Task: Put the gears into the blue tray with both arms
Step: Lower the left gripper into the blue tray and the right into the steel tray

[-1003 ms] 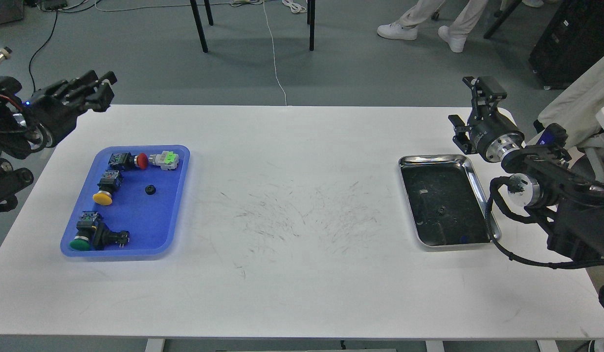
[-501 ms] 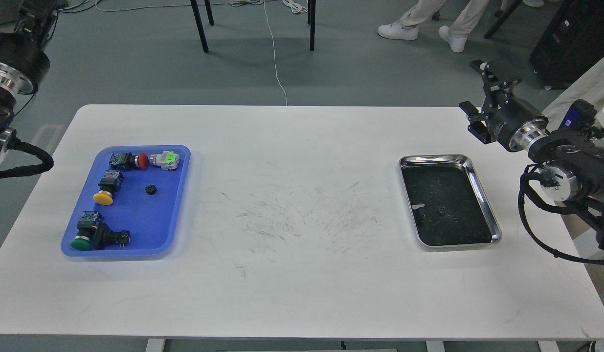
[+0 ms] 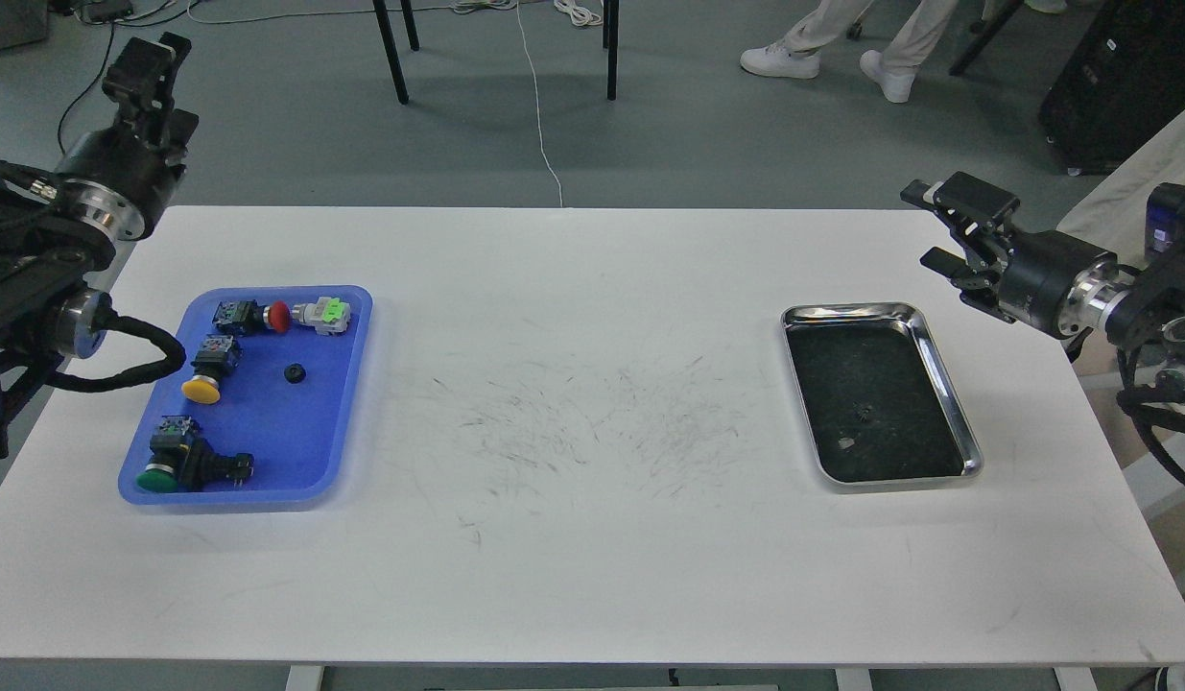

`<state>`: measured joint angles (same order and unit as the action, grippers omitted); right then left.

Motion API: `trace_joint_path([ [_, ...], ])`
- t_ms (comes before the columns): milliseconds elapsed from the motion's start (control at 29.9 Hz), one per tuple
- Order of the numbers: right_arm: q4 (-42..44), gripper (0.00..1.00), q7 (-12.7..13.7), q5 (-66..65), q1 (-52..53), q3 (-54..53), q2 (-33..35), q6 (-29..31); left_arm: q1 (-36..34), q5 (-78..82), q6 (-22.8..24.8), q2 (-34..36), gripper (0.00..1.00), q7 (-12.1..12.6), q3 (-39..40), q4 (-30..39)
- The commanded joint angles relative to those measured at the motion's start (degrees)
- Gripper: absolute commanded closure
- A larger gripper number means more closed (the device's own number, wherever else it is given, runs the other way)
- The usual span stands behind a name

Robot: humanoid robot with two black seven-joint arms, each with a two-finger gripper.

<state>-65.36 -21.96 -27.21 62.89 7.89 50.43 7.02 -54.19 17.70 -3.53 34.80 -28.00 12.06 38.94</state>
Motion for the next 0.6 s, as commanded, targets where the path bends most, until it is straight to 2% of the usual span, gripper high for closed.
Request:
trace_joint_path([
  [0,-0.99,0.02,-0.02,-6.17,5.3,8.17,1.16,0.98,0.92,-0.03,-0.51,-1.92,0.07,0.0,1.12,-1.15],
  [134,-0.82,0.03,-0.1,-14.79,10.49,15.91,1.25,1.24,2.86,-0.03,-0.68,-4.38,0.07,0.0,2.97,-1.68],
  [301,-0.21,0.03,-0.28,-24.28,11.29,17.77,0.55,1.86,3.91,0.05,-1.92,-5.26,0.07,0.0,3.15,-2.47],
  [568,5.23,0.04,-0.54,-35.81,10.15,21.98,-5.77,1.6,4.96,-3.62,-1.3,-6.23,0.06,0.0,4.99,-2.65],
])
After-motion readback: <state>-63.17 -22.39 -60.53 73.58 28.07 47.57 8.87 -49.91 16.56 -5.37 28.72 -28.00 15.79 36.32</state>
